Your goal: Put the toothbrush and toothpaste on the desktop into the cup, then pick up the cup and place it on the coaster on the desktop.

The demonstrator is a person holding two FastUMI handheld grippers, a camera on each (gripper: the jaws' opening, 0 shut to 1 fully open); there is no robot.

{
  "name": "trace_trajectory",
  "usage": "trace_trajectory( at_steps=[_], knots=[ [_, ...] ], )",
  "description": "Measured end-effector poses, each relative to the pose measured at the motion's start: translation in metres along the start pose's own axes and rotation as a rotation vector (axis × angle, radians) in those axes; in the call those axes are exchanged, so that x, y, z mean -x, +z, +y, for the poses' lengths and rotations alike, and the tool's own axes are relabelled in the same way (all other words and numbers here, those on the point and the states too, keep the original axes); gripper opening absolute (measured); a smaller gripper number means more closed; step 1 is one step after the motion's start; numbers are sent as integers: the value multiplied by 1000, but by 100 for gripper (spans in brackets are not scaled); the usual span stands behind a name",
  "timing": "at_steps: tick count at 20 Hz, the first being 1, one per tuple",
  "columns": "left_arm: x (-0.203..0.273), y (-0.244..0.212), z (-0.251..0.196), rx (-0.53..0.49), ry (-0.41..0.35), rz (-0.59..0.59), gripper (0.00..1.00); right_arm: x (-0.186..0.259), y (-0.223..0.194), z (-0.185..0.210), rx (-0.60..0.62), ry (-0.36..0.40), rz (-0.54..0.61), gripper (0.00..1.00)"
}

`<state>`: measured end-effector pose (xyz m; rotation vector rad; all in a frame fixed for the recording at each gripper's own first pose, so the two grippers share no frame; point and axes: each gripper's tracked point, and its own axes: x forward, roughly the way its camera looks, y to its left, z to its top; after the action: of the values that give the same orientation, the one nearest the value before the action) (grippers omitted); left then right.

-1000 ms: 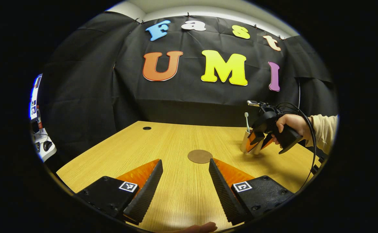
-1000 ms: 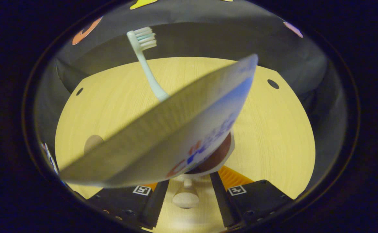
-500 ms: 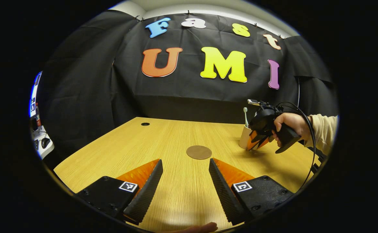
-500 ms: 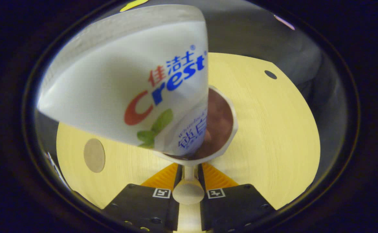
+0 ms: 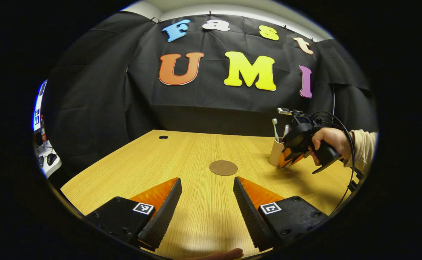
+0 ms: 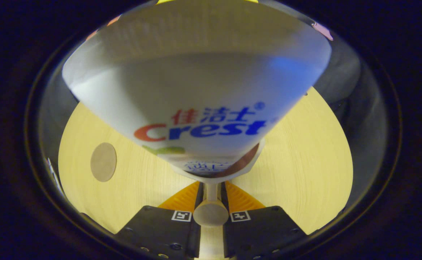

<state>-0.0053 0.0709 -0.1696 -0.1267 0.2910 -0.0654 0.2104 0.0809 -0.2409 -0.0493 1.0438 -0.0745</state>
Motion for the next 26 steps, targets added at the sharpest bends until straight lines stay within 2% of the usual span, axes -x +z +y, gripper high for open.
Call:
trace_trajectory(
  at_steps=[4,8,14,18,26],
  knots=[
    [8,-1,0,3,-5,-12,91,2,-1,9,-11,44,4,23],
    [13,-3,8,11,6,-15,92,11,8,15,62,57,-40,23],
    [23,2,31,11,46,-43,91,12,6,12,143,126,-17,23],
    [31,7,40,-2,46,-69,92,17,12,7,179,162,-1,23],
    [45,8,74,8,99,-95,91,18,14,0,246,176,16,23]
  ],
)
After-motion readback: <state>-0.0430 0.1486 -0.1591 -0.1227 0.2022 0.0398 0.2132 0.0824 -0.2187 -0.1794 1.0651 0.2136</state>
